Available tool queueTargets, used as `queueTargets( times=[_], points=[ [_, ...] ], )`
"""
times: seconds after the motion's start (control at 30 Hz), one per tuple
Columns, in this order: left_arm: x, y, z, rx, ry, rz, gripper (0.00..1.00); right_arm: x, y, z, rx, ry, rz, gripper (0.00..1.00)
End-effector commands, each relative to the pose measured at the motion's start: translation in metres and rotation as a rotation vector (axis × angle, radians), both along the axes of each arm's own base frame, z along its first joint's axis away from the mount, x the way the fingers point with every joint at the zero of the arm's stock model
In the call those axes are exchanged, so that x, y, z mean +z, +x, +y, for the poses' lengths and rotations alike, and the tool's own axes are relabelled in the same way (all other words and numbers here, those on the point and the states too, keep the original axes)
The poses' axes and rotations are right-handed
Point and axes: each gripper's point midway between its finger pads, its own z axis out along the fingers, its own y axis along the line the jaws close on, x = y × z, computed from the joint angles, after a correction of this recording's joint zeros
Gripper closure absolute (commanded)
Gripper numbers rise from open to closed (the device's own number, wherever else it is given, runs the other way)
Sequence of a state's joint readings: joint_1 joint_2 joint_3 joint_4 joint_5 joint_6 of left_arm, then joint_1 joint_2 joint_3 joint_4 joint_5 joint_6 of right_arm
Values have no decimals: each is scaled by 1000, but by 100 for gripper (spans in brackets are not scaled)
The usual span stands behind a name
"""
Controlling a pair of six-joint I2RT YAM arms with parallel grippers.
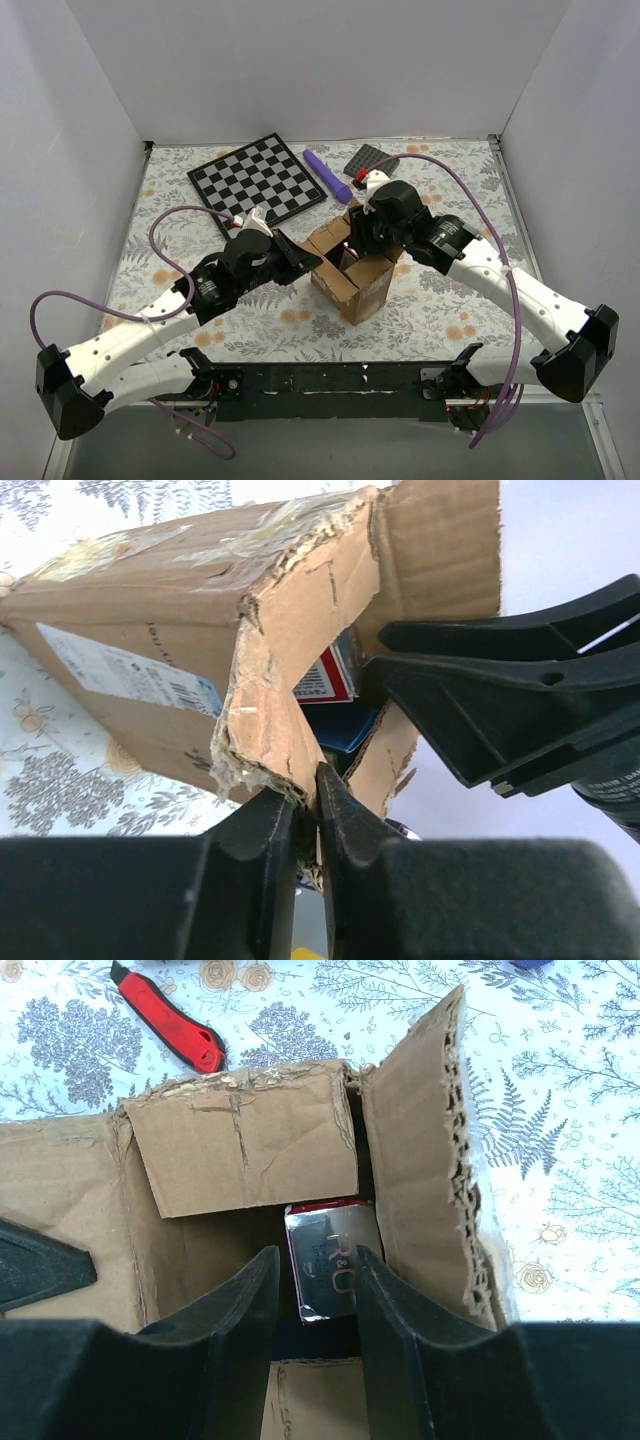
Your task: Unpack the express box
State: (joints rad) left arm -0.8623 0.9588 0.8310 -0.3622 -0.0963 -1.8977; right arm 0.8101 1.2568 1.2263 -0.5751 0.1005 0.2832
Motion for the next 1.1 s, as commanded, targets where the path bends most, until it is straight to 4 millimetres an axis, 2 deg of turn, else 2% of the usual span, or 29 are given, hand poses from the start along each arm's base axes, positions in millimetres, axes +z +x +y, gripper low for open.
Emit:
queueTargets(
  times=[0.0, 0.2, 0.33, 0.47, 0.67, 0.93, 1.07],
  points=[
    [-20, 4, 0, 4, 52, -3, 100, -4, 7, 1, -2, -17, -23, 61],
    [-35, 4, 0, -6, 77, 9, 100, -8, 8, 1, -3, -26, -20, 76],
    [-53, -2, 3, -9, 84, 33, 100, -9, 7, 3, 5, -26, -19, 77],
    [-62, -6, 4, -15, 74, 47, 100, -16, 10, 5, 0, -39, -14, 77],
    [-73, -10, 4, -49, 102, 55, 100, -13, 19, 12, -16, -16, -34, 77],
    [-85, -14, 5, -65, 131, 74, 100, 33, 30, 23, -29, 119, -152, 71],
    [-86, -14, 6, -67, 138, 71, 100, 45, 33, 30, -18, 161, -179, 64]
  ],
)
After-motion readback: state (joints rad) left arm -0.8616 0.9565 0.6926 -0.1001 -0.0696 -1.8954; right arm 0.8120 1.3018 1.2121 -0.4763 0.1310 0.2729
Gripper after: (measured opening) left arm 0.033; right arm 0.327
